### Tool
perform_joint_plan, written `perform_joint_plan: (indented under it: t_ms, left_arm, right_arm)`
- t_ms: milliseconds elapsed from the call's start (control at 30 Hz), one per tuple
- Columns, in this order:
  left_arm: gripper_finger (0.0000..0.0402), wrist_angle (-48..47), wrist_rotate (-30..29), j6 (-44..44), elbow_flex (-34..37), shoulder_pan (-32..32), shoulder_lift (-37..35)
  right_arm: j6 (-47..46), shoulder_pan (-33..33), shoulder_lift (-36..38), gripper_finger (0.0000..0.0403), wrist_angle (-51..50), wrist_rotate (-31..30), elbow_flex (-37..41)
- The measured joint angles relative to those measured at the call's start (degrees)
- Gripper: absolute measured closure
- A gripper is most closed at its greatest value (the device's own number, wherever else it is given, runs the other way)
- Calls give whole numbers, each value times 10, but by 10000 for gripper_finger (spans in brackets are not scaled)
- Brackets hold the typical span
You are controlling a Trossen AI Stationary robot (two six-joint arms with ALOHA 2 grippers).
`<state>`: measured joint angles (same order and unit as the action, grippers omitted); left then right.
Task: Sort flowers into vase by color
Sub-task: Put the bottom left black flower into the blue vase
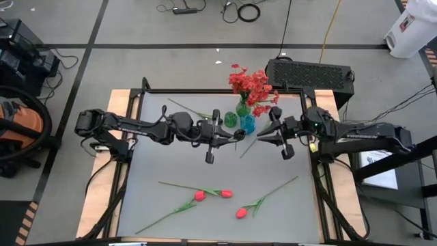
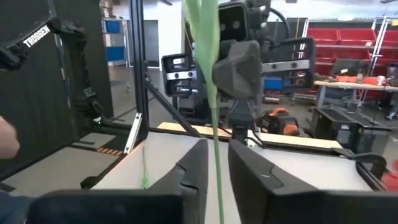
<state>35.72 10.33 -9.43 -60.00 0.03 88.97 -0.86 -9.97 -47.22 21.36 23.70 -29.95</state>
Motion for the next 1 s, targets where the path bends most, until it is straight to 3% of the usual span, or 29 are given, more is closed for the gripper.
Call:
perform_joint_plan:
  t_ms: [333,700,1000]
  left_arm:
    - [389,0,0,0,0,0,0]
    - [389,2,0,0,0,0,0]
    - [389,17,28,1,0,-10,0]
  right_arm:
    - [-17,25,-92,297,125,-2,0]
    - [-31,41,-151,298,214,-1,-1]
    - [-38,41,-160,298,225,-13,-1]
